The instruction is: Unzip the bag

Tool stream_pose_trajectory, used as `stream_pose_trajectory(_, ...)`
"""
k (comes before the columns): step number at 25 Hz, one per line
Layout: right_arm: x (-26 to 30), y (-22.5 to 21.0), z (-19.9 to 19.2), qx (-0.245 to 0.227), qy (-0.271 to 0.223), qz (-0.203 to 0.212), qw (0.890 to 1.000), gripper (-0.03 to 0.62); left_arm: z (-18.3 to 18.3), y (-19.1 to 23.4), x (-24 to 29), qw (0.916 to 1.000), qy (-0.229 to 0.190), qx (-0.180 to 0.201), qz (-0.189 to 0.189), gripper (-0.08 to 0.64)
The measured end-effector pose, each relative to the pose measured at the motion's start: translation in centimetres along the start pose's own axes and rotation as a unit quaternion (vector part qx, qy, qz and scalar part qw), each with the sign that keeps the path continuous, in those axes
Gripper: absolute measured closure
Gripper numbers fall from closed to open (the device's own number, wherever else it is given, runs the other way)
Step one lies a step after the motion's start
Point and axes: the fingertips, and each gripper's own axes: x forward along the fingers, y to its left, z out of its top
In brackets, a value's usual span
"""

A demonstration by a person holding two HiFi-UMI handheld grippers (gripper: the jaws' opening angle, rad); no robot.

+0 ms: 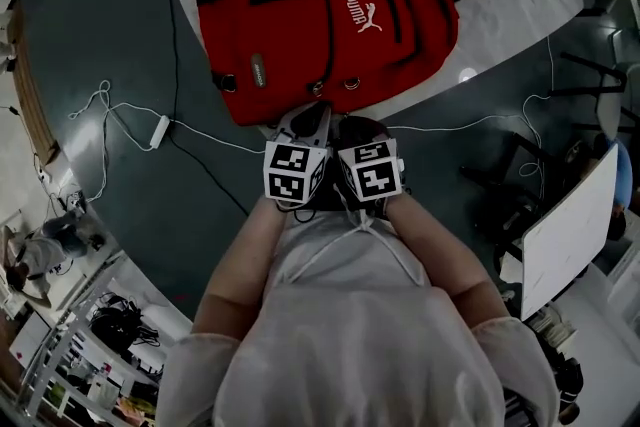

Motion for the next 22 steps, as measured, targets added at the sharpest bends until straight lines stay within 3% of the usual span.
stream_pose_trajectory(4,0.0,-0.2,-0.1,-0.030,0.016,0.028,0.999,0.561,-0.5,0.4,0.7,0.9991,0.037,0.017,0.009,0.535)
stream_pose_trajectory(10,0.0,-0.6,-0.3,-0.085,0.035,0.038,0.995,0.565,-1.0,0.5,1.0,0.9975,0.070,-0.007,0.007,0.537)
stream_pose_trajectory(22,-1.4,-3.6,0.1,-0.179,0.068,0.082,0.978,0.565,-1.0,1.1,1.3,0.9966,0.069,-0.017,0.041,0.538)
